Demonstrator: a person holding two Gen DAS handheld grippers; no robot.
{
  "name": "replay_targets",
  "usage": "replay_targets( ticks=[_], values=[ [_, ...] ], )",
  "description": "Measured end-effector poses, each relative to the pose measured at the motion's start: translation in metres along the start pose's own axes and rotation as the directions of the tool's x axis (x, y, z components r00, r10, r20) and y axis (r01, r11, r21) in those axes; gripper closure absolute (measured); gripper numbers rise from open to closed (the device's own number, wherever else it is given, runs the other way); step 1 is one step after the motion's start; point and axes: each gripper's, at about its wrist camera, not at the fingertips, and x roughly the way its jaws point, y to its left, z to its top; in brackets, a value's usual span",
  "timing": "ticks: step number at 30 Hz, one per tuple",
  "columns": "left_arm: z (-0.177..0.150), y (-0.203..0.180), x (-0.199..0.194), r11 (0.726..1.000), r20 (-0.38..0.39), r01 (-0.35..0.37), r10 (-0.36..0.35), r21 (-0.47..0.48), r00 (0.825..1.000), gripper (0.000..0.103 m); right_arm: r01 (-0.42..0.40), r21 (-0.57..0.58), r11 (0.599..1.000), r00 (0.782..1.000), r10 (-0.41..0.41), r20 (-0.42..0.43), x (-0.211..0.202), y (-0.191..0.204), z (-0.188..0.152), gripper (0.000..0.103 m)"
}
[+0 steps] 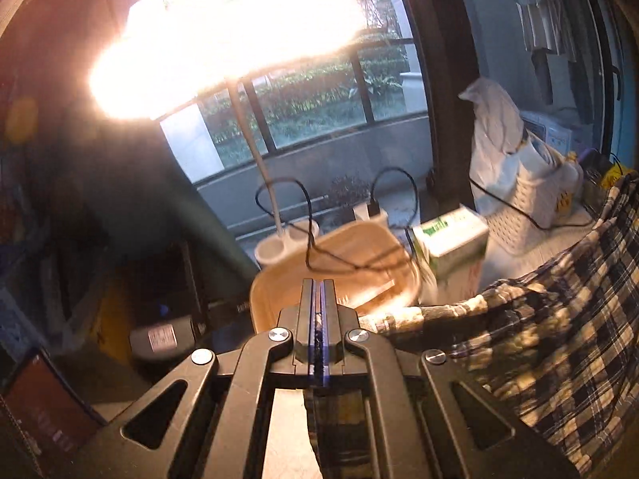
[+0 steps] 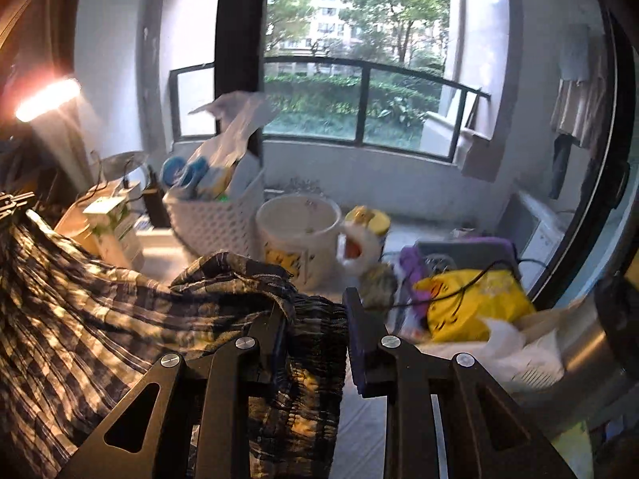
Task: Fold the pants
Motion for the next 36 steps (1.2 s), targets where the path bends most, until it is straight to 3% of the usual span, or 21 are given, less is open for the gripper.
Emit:
replay_targets(
  ticks=[7,8,9,11,13,14,15,16,19,23,25,26,27,28,29,30,32,36],
  values=[
    [-0.007,0.003,0.021,0.999,-0.07,0.03,-0.032,-0.029,0.997,0.099,0.049,-0.023,0.999,0.997,-0.05,-0.062,0.031,0.0,-0.008,0.077],
    [-0.011,0.003,0.025,0.999,-0.097,0.045,-0.048,-0.026,0.994,0.087,0.053,-0.026,0.998,0.995,-0.055,-0.08,0.037,0.001,-0.012,0.077],
    [-0.017,0.002,0.025,0.999,-0.127,0.051,-0.052,-0.015,0.99,0.062,0.057,-0.026,0.998,0.993,-0.06,-0.098,0.043,0.002,-0.016,0.077],
    [-0.03,0.0,0.012,0.999,-0.134,0.054,-0.053,0.004,0.99,0.034,0.064,-0.028,0.998,0.99,-0.067,-0.126,0.049,0.004,-0.02,0.073],
    [-0.042,0.0,0.0,0.997,-0.135,0.078,-0.076,0.007,0.988,0.032,0.077,-0.045,0.996,0.989,-0.082,-0.122,0.047,0.007,-0.02,0.06],
    [-0.049,0.0,-0.005,0.996,-0.156,0.09,-0.088,0.005,0.984,0.032,0.083,-0.052,0.995,0.99,-0.088,-0.109,0.043,0.008,-0.019,0.039],
    [-0.059,0.001,-0.009,0.995,-0.179,0.099,-0.098,-0.005,0.979,0.032,0.08,-0.053,0.995,0.992,-0.085,-0.098,0.039,0.009,-0.019,0.021],
    [-0.067,0.002,-0.011,0.994,-0.198,0.103,-0.105,-0.019,0.975,0.032,0.075,-0.053,0.996,0.993,-0.079,-0.084,0.035,0.009,-0.018,0.018],
    [-0.1,0.006,-0.016,0.989,-0.287,0.126,-0.144,-0.08,0.947,0.032,0.055,-0.064,0.996,0.996,-0.06,-0.073,0.02,0.011,-0.02,0.018],
    [-0.147,0.0,-0.022,0.965,-0.4,0.205,-0.254,-0.161,0.881,0.032,0.012,-0.066,0.998,0.995,-0.018,-0.094,-0.001,0.017,-0.036,0.018],
    [-0.156,-0.007,-0.024,0.963,-0.422,0.212,-0.265,-0.168,0.867,0.032,-0.007,-0.075,0.997,0.993,-0.002,-0.121,-0.006,0.02,-0.048,0.018],
    [-0.16,-0.01,-0.028,0.962,-0.42,0.213,-0.268,-0.173,0.867,0.032,-0.009,-0.082,0.997,0.99,-0.003,-0.138,-0.008,0.021,-0.056,0.018],
    [-0.162,-0.012,-0.033,0.963,-0.397,0.208,-0.261,-0.172,0.88,0.035,-0.009,-0.085,0.996,0.988,-0.004,-0.151,-0.009,0.021,-0.061,0.018],
    [-0.163,-0.015,-0.037,0.964,-0.387,0.21,-0.259,-0.165,0.885,0.043,-0.009,-0.082,0.997,0.986,-0.005,-0.166,-0.01,0.02,-0.068,0.018],
    [-0.164,-0.018,-0.038,0.962,-0.385,0.221,-0.267,-0.161,0.883,0.065,-0.008,-0.072,0.997,0.984,-0.005,-0.177,-0.011,0.018,-0.074,0.018],
    [-0.163,-0.022,-0.042,0.96,-0.375,0.236,-0.278,-0.153,0.884,0.08,-0.006,-0.059,0.998,0.982,-0.005,-0.189,-0.013,0.017,-0.08,0.018],
    [-0.161,-0.035,-0.045,0.963,-0.372,0.248,-0.27,-0.107,0.888,0.097,0.001,-0.034,0.999,0.979,-0.008,-0.204,-0.016,0.012,-0.088,0.018],
    [-0.149,-0.042,-0.038,0.97,-0.349,0.231,-0.241,-0.072,0.906,0.101,0.016,-0.032,0.999,0.973,-0.023,-0.228,-0.02,0.011,-0.1,0.018]
  ],
)
